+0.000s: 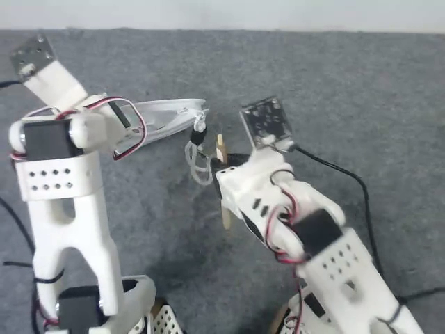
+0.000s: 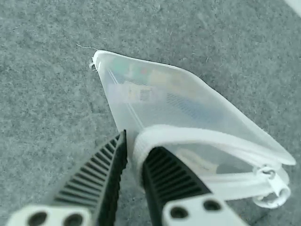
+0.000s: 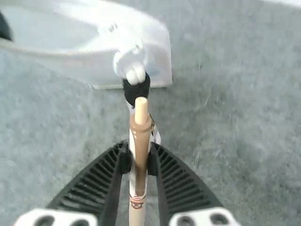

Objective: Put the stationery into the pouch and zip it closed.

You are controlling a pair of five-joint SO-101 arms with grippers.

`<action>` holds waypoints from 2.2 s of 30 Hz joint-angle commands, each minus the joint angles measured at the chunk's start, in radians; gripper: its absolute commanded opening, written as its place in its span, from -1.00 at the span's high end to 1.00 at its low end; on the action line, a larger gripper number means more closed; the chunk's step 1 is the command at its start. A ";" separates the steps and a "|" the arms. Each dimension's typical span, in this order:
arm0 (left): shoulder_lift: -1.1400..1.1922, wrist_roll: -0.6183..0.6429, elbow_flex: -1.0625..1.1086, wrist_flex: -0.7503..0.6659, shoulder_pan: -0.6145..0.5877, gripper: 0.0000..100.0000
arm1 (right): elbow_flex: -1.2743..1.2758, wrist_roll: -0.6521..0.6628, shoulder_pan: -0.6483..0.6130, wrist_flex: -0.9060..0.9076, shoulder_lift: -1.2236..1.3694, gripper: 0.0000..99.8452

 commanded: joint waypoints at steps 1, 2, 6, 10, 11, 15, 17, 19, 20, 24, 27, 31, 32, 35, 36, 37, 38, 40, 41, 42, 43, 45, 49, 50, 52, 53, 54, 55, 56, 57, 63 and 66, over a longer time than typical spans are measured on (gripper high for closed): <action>-0.055 -0.011 -0.044 0.000 0.006 0.98 | -0.015 -0.031 0.005 0.015 -0.113 0.99; -0.055 -0.011 -0.044 0.000 0.006 0.98 | -0.014 -0.034 0.007 0.024 -0.128 0.99; -0.055 -0.011 -0.044 0.000 0.006 0.98 | -0.014 -0.034 0.004 0.035 -0.177 0.99; -0.055 -0.011 -0.044 -0.002 0.006 0.98 | -0.014 -0.035 0.004 0.028 -0.240 0.99; -0.055 -0.011 -0.044 -0.002 0.006 0.98 | -0.014 -0.035 0.004 0.027 -0.259 0.99; -0.055 -0.011 -0.044 -0.002 0.008 0.98 | -0.014 -0.037 0.001 0.024 -0.343 0.99; -0.055 -0.011 -0.044 -0.002 0.008 0.98 | -0.015 -0.037 -0.025 0.024 -0.381 0.99; -0.055 -0.011 -0.044 -0.002 0.008 0.98 | -0.015 -0.037 -0.061 0.024 -0.415 0.99; -0.054 -0.011 -0.044 -0.002 0.008 0.98 | -0.015 -0.037 -0.077 0.024 -0.430 0.99; -0.054 -0.011 -0.044 -0.002 0.008 0.98 | -0.015 -0.037 -0.107 -0.021 -0.483 0.99; -0.054 -0.011 -0.044 0.000 0.008 0.98 | -0.015 -0.037 -0.108 -0.102 -0.501 0.99; -0.051 -0.011 -0.042 0.003 0.008 0.98 | -0.014 -0.037 -0.108 -0.232 -0.501 0.99; -0.049 -0.011 -0.042 0.003 0.008 0.98 | -0.014 -0.037 -0.108 -0.263 -0.499 0.99; -0.051 -0.011 -0.022 0.000 0.037 0.98 | 0.002 -0.037 -0.108 -0.360 -0.499 0.99; -0.052 -0.011 -0.015 -0.002 0.049 0.98 | 0.015 -0.037 -0.108 -0.404 -0.499 0.99; -0.051 -0.011 -0.010 -0.002 0.063 0.98 | 0.035 -0.037 -0.108 -0.453 -0.499 0.99; -0.049 -0.011 -0.008 -0.002 0.068 0.98 | 0.063 -0.035 -0.108 -0.510 -0.499 0.99; -0.048 -0.011 -0.008 -0.003 0.071 0.98 | 0.135 -0.031 -0.108 -0.644 -0.499 0.99; -0.048 -0.011 -0.008 -0.003 0.071 0.98 | 0.176 -0.029 -0.108 -0.719 -0.499 0.99; -0.048 -0.011 -0.008 -0.003 0.071 0.98 | 0.218 -0.029 -0.108 -0.794 -0.499 0.99; -0.048 -0.011 -0.008 -0.003 0.071 0.98 | 0.259 -0.028 -0.107 -0.871 -0.499 0.99; -0.048 -0.011 -0.008 -0.003 0.071 0.98 | 0.327 -0.020 -0.104 -1.001 -0.496 0.99; -0.048 -0.011 -0.007 -0.003 0.071 0.98 | 0.394 0.100 -0.104 -1.193 -0.421 0.99; -0.049 -0.011 -0.007 -0.003 0.071 0.98 | 0.396 0.118 -0.104 -1.230 -0.387 0.99; -0.049 -0.011 -0.007 -0.003 0.071 0.98 | 0.394 0.129 -0.104 -1.307 -0.312 0.99; -0.049 -0.011 -0.007 -0.003 0.071 0.98 | 0.393 0.129 -0.104 -1.348 -0.274 0.99; -0.049 -0.011 -0.007 -0.003 0.071 0.98 | 0.390 0.129 -0.104 -1.380 -0.236 0.99; -0.049 -0.012 -0.007 -0.003 0.069 0.98 | 0.390 0.130 -0.104 -1.411 -0.200 0.99; -0.049 -0.012 -0.007 -0.003 0.069 0.98 | 0.390 0.144 -0.104 -1.437 -0.165 0.99; -0.049 -0.012 -0.007 -0.003 0.069 0.98 | 0.390 0.166 -0.104 -1.457 -0.131 0.99; -0.049 -0.012 -0.007 -0.003 0.069 0.98 | 0.391 0.213 -0.104 -1.595 0.061 0.99; -0.049 -0.012 -0.007 -0.003 0.057 0.98 | 0.393 0.210 -0.104 -1.623 0.140 0.99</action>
